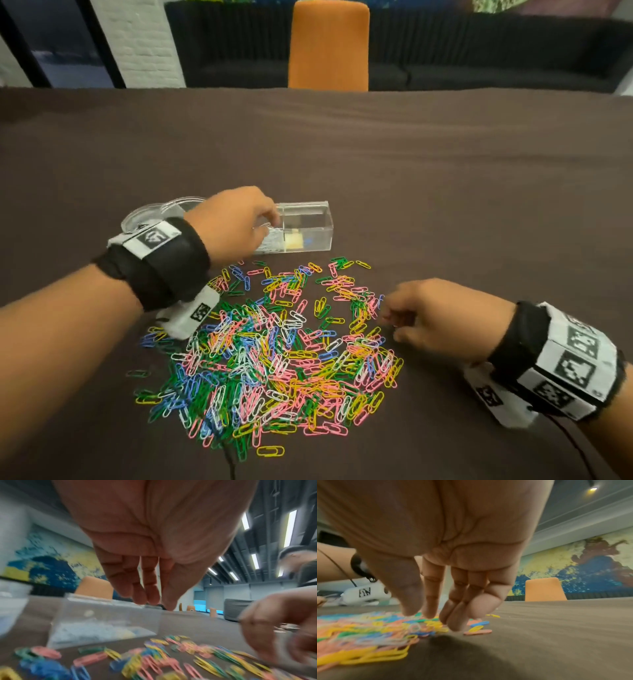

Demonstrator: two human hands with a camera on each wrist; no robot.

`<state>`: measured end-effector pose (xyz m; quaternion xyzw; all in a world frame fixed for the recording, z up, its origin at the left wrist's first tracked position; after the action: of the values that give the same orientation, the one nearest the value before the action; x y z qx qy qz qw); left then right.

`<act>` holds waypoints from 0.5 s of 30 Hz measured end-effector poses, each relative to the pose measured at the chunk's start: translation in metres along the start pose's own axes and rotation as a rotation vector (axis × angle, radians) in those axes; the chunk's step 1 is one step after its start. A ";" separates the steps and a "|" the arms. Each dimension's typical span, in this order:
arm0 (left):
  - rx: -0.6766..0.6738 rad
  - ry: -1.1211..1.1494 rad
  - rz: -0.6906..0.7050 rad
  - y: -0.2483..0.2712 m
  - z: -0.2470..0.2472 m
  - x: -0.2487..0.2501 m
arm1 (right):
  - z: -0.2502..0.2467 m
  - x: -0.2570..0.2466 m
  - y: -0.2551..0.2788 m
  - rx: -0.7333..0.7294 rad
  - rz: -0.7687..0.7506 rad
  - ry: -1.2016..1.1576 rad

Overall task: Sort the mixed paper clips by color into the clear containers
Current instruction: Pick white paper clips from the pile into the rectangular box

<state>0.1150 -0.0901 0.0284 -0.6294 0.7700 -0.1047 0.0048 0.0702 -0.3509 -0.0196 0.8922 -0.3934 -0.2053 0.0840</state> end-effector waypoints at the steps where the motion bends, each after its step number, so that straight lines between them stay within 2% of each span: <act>1: -0.037 0.019 0.054 0.012 0.003 0.011 | 0.005 -0.006 0.000 0.001 -0.025 0.007; 4: -0.261 0.004 0.167 0.044 0.027 0.042 | 0.014 -0.021 -0.008 0.033 -0.065 0.095; 6: -0.342 -0.037 0.191 0.052 0.042 0.051 | 0.020 -0.025 -0.017 0.026 -0.060 0.167; 9: -0.382 -0.078 0.177 0.056 0.055 0.053 | 0.028 -0.028 -0.025 0.000 -0.074 0.179; 15: -0.409 -0.075 0.175 0.057 0.065 0.062 | 0.016 -0.022 -0.020 0.081 -0.049 0.071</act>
<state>0.0563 -0.1498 -0.0369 -0.5516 0.8261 0.0778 -0.0852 0.0636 -0.3214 -0.0334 0.9110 -0.3762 -0.1594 0.0566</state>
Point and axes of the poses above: each hand's wrist, its own y-axis away from the middle knuckle, its own z-axis out of the palm, x = y × z, the point moved 7 cm from there along -y, towards the middle knuckle, and after that the axes turned 3 degrees about -y, right-handed, at the moved point
